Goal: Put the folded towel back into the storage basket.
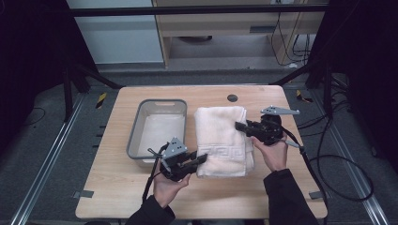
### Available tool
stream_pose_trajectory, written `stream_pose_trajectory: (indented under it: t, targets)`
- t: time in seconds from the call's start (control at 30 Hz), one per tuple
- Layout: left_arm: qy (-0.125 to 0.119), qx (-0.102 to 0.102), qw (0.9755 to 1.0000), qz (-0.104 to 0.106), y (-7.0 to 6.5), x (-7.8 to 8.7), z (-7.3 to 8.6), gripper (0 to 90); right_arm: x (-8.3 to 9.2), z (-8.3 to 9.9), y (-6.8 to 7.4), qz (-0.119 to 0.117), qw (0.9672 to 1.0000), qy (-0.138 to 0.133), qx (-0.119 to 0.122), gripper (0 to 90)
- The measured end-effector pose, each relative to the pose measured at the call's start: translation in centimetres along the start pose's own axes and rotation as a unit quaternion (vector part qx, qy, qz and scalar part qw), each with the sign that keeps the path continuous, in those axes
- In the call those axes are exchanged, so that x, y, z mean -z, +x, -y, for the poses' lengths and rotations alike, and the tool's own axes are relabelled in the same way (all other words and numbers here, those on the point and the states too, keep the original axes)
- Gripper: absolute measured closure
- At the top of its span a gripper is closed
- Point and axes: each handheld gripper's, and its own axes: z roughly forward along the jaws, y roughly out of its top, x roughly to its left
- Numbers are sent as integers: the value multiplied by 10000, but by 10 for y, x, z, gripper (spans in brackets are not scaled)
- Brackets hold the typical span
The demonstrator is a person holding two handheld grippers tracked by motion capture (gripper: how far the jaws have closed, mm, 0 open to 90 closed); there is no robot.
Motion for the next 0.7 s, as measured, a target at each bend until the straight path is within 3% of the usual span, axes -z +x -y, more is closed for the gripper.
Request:
stream_pose_trajectory:
  t: [0.7]
  targets:
    - [-417, 38, 9989, -230, 23, 34, -18, 735, -18, -43, 31, -32, 9996, -168, 241, 678]
